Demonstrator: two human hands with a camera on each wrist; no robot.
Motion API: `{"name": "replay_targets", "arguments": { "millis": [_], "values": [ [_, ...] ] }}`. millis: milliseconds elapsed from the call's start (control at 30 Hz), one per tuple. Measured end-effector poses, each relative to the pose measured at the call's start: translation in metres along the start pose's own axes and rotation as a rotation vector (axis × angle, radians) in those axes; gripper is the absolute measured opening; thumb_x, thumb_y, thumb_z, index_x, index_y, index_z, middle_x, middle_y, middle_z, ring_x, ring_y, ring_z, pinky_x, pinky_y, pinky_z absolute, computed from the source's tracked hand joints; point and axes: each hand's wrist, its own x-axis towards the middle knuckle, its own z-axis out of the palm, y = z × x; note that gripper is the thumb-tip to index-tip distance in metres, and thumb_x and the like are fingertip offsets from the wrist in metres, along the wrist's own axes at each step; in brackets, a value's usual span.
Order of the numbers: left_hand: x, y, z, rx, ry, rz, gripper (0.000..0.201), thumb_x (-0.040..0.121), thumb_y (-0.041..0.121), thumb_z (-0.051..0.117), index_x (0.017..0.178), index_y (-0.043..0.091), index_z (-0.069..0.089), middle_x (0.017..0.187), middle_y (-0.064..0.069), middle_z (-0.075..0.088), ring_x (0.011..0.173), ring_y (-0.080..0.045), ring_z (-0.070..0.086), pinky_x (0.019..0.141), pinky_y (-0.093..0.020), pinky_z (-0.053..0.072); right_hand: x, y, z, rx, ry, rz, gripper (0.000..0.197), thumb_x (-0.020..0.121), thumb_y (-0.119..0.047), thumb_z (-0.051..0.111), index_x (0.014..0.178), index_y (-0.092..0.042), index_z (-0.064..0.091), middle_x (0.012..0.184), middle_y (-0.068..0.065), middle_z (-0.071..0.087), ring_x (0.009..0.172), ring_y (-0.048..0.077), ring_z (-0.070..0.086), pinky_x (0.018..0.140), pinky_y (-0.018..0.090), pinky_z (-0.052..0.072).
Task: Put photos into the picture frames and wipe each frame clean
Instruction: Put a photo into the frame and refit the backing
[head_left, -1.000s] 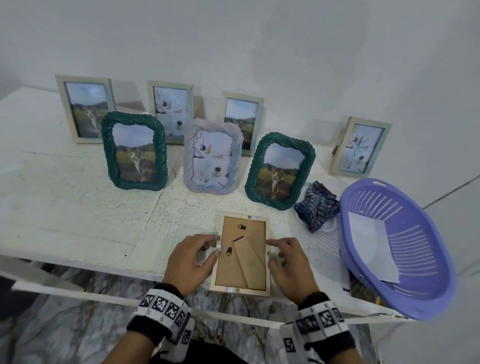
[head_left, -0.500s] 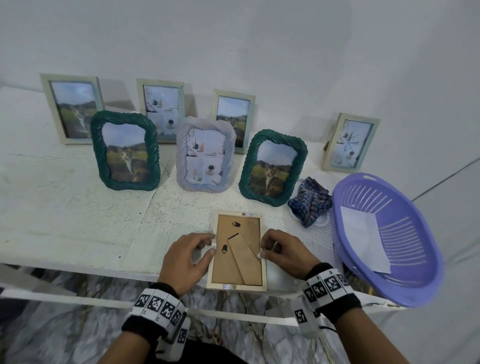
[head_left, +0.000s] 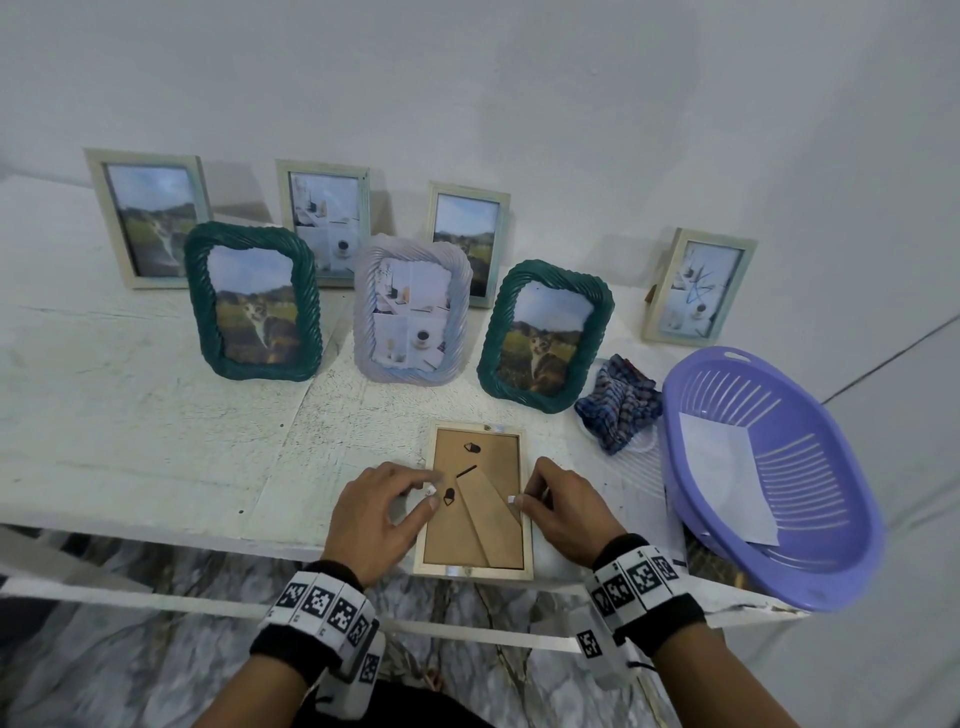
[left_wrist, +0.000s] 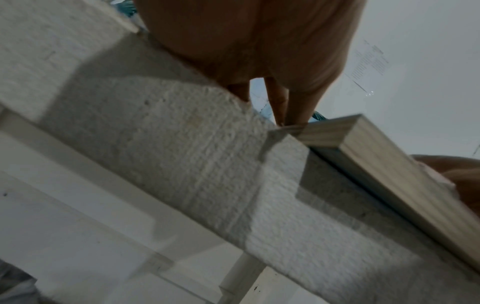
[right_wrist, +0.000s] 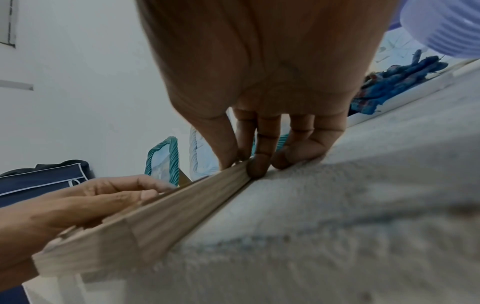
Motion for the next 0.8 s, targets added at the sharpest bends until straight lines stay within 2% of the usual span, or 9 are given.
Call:
{"name": "replay_targets", "arguments": {
  "millis": [133,267,333,433,533,633,800],
  "values": [
    [0.002,0.001,0.003,-0.003,0.001,0.0,0.027,0.087,0.054,0.047,0.096,0.044,0.07,0.094,0.017,0.059,0.093,-0.002,0.055,0.081,-0.038,0.047,-0.001,-0.003,-0.001,-0.001,0.019,-0.002,0.024,0.09,-0.032,0.062,0.08,-0.014,0.05,0.07,-0.005,0.059,0.064,0.012,0.051,0.062,0.035,0.045],
    [0.001,0.001,0.003,0.009,-0.003,0.008,0.029,0.088,0.055,0.045,0.096,0.043,0.07,0.094,0.018,0.058,0.093,-0.003,0.055,0.08,-0.038,0.047,0.0,-0.004,-0.002,-0.03,0.007,-0.001,0.023,0.087,-0.034,0.063,0.08,-0.018,0.049,0.076,-0.004,0.057,0.069,0.013,0.051,0.063,0.032,0.044],
    [0.001,0.002,0.003,0.018,0.007,0.011,0.03,0.088,0.056,0.045,0.099,0.042,0.069,0.096,0.019,0.058,0.094,-0.001,0.054,0.081,-0.035,0.047,0.003,-0.007,-0.003,-0.108,0.041,-0.016,0.019,0.084,-0.036,0.062,0.092,-0.021,0.052,0.091,-0.005,0.054,0.083,0.015,0.05,0.071,0.031,0.045],
    [0.0,0.003,0.002,0.027,0.015,0.003,0.029,0.087,0.056,0.047,0.107,0.042,0.064,0.1,0.021,0.06,0.093,0.001,0.054,0.081,-0.033,0.047,0.011,-0.017,-0.006,-0.241,0.109,-0.042,0.038,0.086,-0.034,0.057,0.121,-0.021,0.052,0.112,0.0,0.048,0.101,0.019,0.045,0.081,0.033,0.046],
    [-0.001,0.003,0.002,0.04,0.024,0.008,0.033,0.088,0.055,0.047,0.114,0.04,0.06,0.097,0.022,0.059,0.091,0.004,0.053,0.078,-0.03,0.047,0.026,-0.025,-0.007,-0.299,0.06,-0.067,0.051,0.09,-0.028,0.051,0.139,-0.019,0.041,0.122,0.007,0.046,0.108,0.026,0.043,0.089,0.036,0.044],
    [0.0,0.004,0.002,0.046,0.027,0.01,0.036,0.087,0.057,0.047,0.116,0.038,0.059,0.096,0.021,0.059,0.09,0.006,0.051,0.076,-0.026,0.045,0.037,-0.029,-0.007,-0.356,-0.022,-0.05,0.053,0.091,-0.021,0.046,0.143,-0.014,0.037,0.122,0.012,0.041,0.106,0.029,0.043,0.089,0.036,0.042],
    [-0.001,0.001,0.004,0.063,0.022,0.003,0.033,0.088,0.054,0.048,0.115,0.039,0.06,0.097,0.02,0.059,0.089,0.001,0.052,0.078,-0.033,0.047,0.037,-0.031,-0.004,-0.359,-0.046,-0.059,0.051,0.091,-0.016,0.044,0.142,-0.01,0.039,0.12,0.014,0.038,0.103,0.031,0.043,0.09,0.035,0.039]
  ]
}}
